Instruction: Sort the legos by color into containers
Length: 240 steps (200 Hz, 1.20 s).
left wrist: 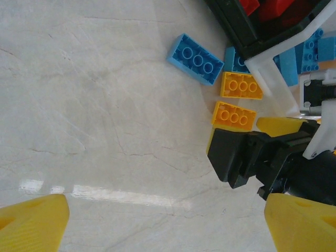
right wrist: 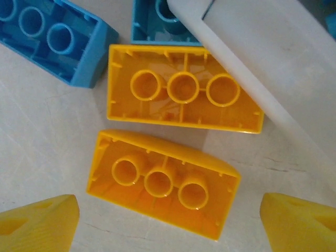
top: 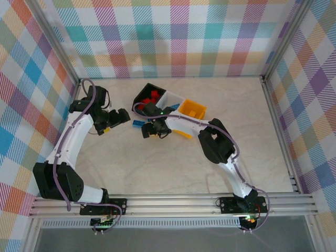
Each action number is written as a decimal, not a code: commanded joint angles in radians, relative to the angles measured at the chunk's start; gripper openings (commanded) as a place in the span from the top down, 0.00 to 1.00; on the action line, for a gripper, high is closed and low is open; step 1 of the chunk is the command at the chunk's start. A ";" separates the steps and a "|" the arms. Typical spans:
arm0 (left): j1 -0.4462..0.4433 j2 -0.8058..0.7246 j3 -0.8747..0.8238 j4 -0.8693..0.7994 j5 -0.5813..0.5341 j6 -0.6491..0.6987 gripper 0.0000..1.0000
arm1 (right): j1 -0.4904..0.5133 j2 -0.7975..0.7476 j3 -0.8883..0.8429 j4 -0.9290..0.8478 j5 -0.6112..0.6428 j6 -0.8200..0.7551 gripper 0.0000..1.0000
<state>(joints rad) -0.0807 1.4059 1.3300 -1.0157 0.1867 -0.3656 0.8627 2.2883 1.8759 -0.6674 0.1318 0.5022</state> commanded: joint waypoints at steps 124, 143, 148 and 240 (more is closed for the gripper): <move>0.056 0.007 -0.028 0.028 0.058 0.042 0.03 | -0.003 0.126 0.162 -0.116 0.090 0.029 0.36; 0.056 0.004 -0.036 0.032 0.065 0.039 0.03 | -0.004 0.110 0.137 -0.108 0.101 0.020 0.38; 0.056 0.004 -0.038 0.034 0.066 0.036 0.03 | -0.004 0.105 0.131 -0.105 0.103 0.017 0.38; 0.029 0.013 -0.109 0.098 0.096 0.009 0.03 | 0.013 -0.281 -0.227 0.018 0.088 -0.007 0.37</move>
<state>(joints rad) -0.0368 1.4094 1.2518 -0.9573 0.2543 -0.3435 0.8703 2.1815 1.7229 -0.6819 0.2123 0.5007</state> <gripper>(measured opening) 0.972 0.633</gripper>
